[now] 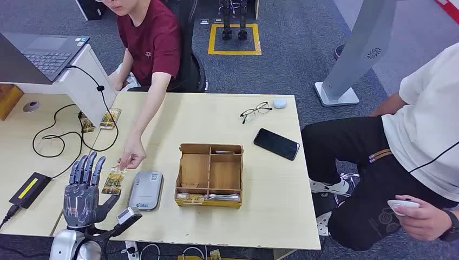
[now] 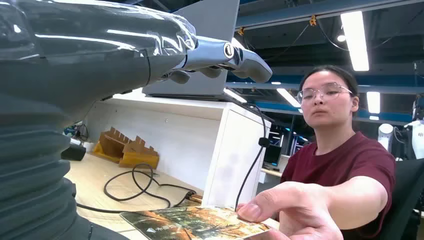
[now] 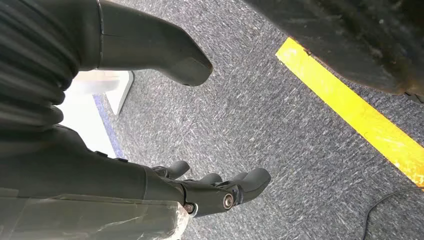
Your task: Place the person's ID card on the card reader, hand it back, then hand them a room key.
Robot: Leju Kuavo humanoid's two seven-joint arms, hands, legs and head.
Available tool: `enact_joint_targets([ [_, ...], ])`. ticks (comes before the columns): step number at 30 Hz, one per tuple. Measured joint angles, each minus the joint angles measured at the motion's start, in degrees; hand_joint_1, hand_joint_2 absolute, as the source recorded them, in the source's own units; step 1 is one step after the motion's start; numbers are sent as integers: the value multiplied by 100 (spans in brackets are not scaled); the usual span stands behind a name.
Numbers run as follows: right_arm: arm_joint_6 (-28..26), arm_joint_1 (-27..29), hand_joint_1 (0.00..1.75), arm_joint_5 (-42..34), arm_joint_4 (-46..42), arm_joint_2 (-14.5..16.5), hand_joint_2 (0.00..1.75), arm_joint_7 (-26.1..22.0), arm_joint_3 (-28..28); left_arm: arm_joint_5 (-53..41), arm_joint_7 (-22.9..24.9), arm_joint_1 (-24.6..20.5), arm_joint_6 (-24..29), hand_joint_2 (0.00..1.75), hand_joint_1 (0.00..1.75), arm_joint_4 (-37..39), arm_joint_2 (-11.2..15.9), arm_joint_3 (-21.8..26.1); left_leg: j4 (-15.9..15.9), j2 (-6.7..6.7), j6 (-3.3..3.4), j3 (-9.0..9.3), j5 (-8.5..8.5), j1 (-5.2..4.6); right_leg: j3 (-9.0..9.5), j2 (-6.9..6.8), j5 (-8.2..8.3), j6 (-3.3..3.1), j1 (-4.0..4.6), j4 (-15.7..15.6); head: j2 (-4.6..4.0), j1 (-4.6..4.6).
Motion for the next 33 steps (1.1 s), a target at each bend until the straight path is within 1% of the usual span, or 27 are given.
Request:
enact_joint_targets([
  [4,0,0,0,0,-8,-1,175,-2,2,73,-9,-1,0,175,0,2,-11,0,0,0,0,0,0,0,0,0,0,0,0,0,0,0],
  [8,-4,0,0,-1,-17,-2,175,-13,2,355,-95,-3,1,175,0,18,-18,-6,0,0,0,0,0,0,-1,0,0,0,0,0,0,0],
  [9,-6,0,0,-2,-19,-2,175,-15,2,458,-111,-4,0,175,34,28,-19,-15,0,0,0,0,0,0,-1,0,0,0,0,0,0,0],
  [12,-13,0,0,-2,-22,-2,175,-19,2,758,-117,-4,0,175,151,49,-20,-59,0,0,0,0,0,0,-1,0,0,0,0,0,0,1],
  [13,-15,0,0,-2,-22,-2,175,-21,2,838,-115,-4,0,175,158,50,-19,-79,0,0,0,0,0,0,-1,0,0,0,0,0,0,1],
  [16,-15,1,0,-2,-22,-2,175,-27,2,1040,-113,-1,1,175,165,50,-12,-168,0,0,0,0,0,0,-1,0,0,0,0,0,0,0],
  [22,-17,1,0,-2,-22,-2,175,-32,2,1270,-178,0,0,175,166,52,5,-292,0,0,0,0,0,0,-1,0,0,0,0,0,0,0],
  [26,-17,1,0,-2,-22,-3,175,-45,2,1286,-190,-3,0,175,175,52,12,-341,0,0,0,0,0,0,-1,0,0,0,0,0,0,0],
  [33,-17,1,0,-2,-22,-4,175,-48,2,1447,-192,0,0,175,175,72,18,-396,0,0,0,0,0,0,0,0,0,0,0,0,0,0],
])
